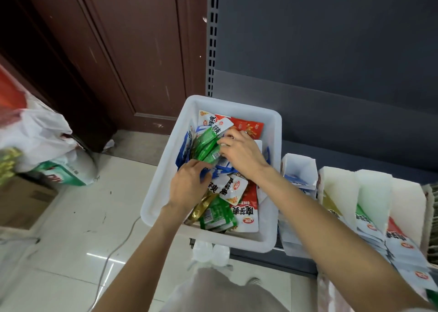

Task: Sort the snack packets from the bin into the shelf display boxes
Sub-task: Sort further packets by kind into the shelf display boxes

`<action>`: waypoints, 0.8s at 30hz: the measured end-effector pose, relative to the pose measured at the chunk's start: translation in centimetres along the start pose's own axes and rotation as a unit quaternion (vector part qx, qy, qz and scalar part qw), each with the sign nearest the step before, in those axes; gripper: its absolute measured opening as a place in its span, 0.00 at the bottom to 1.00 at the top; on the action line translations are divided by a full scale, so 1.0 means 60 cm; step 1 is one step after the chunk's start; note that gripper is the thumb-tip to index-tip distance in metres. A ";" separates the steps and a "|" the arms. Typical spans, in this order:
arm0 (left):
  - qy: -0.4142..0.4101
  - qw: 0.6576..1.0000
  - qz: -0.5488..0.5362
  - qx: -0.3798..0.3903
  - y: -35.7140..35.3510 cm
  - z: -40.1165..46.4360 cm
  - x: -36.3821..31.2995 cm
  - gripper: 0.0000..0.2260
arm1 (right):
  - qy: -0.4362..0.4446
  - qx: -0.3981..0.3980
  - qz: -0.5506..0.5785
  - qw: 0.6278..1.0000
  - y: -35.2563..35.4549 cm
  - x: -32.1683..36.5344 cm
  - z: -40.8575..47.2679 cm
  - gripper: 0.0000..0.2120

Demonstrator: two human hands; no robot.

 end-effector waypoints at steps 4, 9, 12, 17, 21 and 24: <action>0.145 0.949 -0.231 -0.156 0.069 -0.021 0.014 0.04 | -0.110 -0.069 0.126 0.983 0.056 0.005 -0.083 0.05; 0.223 0.880 -0.378 -0.185 0.089 -0.043 -0.022 0.11 | -0.369 -0.208 0.477 0.770 0.050 -0.022 -0.179 0.04; 0.251 0.807 -0.535 0.013 0.057 -0.034 -0.051 0.12 | -0.405 -0.213 0.637 0.620 0.032 0.001 -0.208 0.06; 0.206 0.774 -0.581 0.143 0.025 -0.044 -0.110 0.18 | -0.390 -0.217 0.707 0.549 0.039 0.030 -0.238 0.05; 0.109 0.854 -0.500 0.095 0.041 -0.042 -0.144 0.15 | -0.375 -0.212 0.662 0.613 0.049 0.029 -0.265 0.08; 0.007 0.907 -0.394 0.148 0.044 -0.045 -0.174 0.19 | -0.344 -0.289 0.584 0.676 0.090 0.006 -0.301 0.21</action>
Point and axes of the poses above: each hand's wrist, its own z-axis towards the middle knuckle, its own y-axis out of the back of the hand, x = y × z, the point moved 5 cm from there along z, towards the middle knuckle, and after that the axes turned 12 degrees about z, right-handed, at the moved point
